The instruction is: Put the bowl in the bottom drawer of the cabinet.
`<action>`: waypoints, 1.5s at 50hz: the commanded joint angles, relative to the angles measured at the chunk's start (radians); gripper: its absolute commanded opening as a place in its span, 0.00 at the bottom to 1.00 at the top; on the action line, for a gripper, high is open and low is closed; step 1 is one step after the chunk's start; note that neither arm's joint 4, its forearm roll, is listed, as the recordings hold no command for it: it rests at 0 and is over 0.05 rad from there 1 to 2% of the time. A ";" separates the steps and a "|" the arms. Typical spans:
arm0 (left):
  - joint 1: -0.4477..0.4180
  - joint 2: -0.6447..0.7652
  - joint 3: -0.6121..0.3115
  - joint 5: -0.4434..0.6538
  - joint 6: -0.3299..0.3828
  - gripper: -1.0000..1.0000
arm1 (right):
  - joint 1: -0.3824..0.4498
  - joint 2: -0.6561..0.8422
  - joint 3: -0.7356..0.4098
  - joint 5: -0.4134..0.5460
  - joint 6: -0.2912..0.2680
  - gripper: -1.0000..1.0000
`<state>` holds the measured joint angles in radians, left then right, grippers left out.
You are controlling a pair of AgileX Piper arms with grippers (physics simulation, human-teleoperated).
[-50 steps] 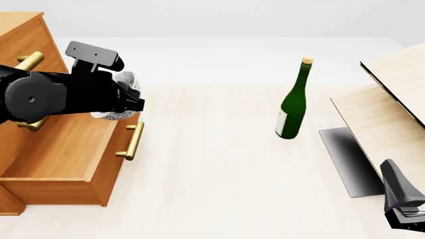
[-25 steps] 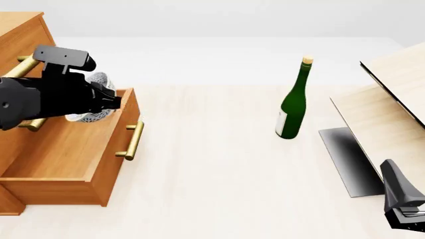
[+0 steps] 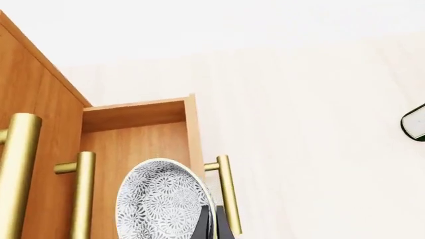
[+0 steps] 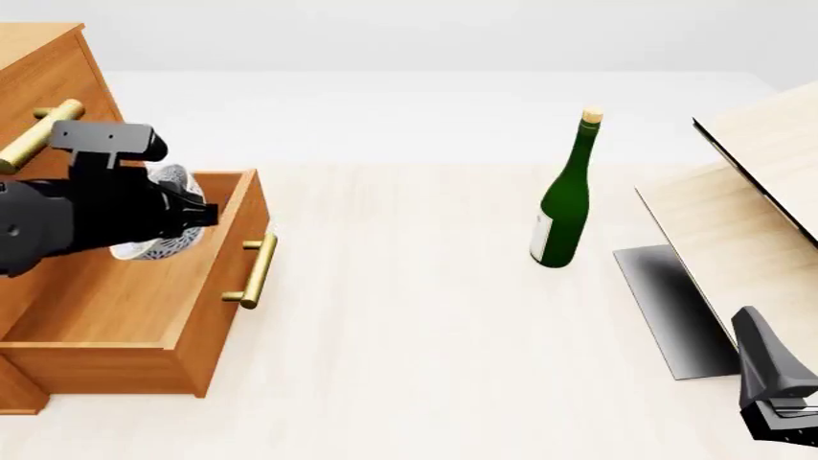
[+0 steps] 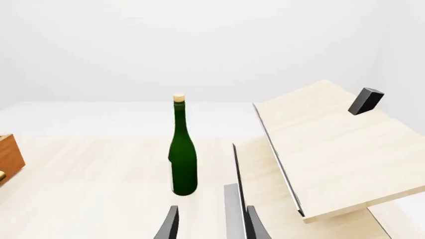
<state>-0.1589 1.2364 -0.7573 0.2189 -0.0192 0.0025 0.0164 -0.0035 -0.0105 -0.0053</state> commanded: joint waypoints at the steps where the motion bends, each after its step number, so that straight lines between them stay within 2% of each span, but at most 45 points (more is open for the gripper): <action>1: 0.010 0.022 0.026 -0.036 -0.015 0.00 | 0.000 0.000 0.000 0.000 0.000 1.00; 31: 0.064 0.086 0.057 -0.104 -0.037 0.00 | 0.000 0.000 0.000 0.000 0.000 1.00; 47: 0.107 0.100 0.077 -0.116 -0.014 0.00 | 0.000 0.000 0.000 0.000 0.000 1.00; 52: 0.122 0.091 0.067 -0.089 0.001 0.00 | 0.000 0.000 0.000 0.000 0.000 1.00; 56: 0.117 0.124 0.081 -0.128 -0.001 0.00 | 0.000 0.000 0.000 0.000 0.000 1.00; 63: 0.131 0.144 0.090 -0.142 0.004 0.00 | 0.000 0.000 0.000 0.000 0.000 1.00; 65: 0.141 0.121 0.079 -0.109 0.010 0.00 | 0.000 0.000 0.000 0.000 0.000 1.00; 67: 0.146 0.146 0.097 -0.148 0.012 0.00 | 0.000 0.000 0.000 0.000 0.000 1.00; 69: 0.147 0.126 0.089 -0.118 0.011 0.00 | 0.000 0.000 0.000 0.000 0.000 1.00; 73: 0.171 0.133 0.100 -0.150 0.043 0.00 | 0.000 0.000 0.000 0.000 0.000 1.00; 75: 0.161 0.142 0.094 -0.147 0.034 0.00 | 0.000 0.000 0.000 0.000 0.000 1.00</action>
<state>-0.0152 1.3704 -0.6644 0.0866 -0.0069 0.0025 0.0164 -0.0035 -0.0105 -0.0053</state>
